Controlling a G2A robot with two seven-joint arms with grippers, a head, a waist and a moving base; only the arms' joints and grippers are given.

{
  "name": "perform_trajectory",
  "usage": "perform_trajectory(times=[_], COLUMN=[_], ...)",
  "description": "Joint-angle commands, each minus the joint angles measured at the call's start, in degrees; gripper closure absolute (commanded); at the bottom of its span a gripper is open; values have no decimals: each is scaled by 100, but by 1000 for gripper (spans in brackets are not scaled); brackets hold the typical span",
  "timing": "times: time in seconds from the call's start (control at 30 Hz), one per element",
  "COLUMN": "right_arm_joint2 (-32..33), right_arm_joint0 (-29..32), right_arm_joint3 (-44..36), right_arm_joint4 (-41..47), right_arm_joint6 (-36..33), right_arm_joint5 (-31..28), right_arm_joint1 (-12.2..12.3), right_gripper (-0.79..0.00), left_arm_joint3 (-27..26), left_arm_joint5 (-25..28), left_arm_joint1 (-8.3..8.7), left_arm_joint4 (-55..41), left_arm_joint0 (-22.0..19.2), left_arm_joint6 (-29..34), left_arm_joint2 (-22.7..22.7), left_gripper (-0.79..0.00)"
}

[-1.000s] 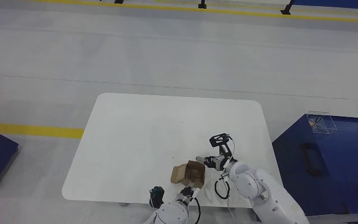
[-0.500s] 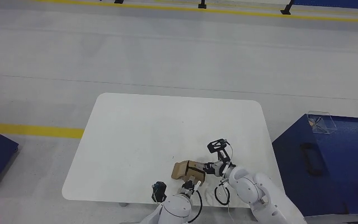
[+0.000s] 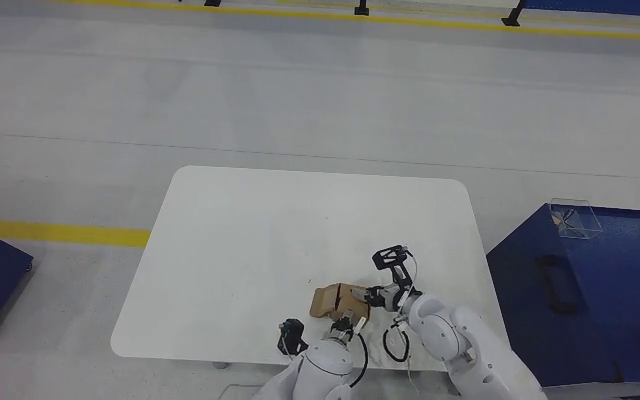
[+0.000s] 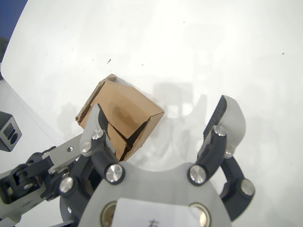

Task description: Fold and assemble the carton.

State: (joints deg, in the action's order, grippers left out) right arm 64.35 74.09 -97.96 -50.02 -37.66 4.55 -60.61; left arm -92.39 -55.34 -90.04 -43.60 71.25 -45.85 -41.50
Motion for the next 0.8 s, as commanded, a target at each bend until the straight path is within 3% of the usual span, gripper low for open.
perform_trajectory(times=[0.0, 0.23, 0.6, 0.77], right_arm_joint2=[57, 454, 1227, 1416], right_arm_joint0=[40, 404, 986, 1126], right_arm_joint3=[-75, -543, -968, -925], right_arm_joint4=[-98, -52, 326, 330], right_arm_joint6=[163, 463, 602, 192], right_arm_joint5=[158, 427, 343, 305], right_arm_joint1=[-6, 15, 71, 98], right_gripper=[-785, -785, -785, -785], left_arm_joint3=[90, 374, 948, 738], left_arm_joint5=[7, 316, 1129, 1222], left_arm_joint1=[-45, -223, -579, -664], left_arm_joint4=[-57, -239, -286, -78], left_arm_joint0=[-35, -151, -470, -419], left_arm_joint6=[-19, -156, -754, -971], left_arm_joint2=[-27, -47, 135, 248], left_gripper=[-785, -785, -785, -785])
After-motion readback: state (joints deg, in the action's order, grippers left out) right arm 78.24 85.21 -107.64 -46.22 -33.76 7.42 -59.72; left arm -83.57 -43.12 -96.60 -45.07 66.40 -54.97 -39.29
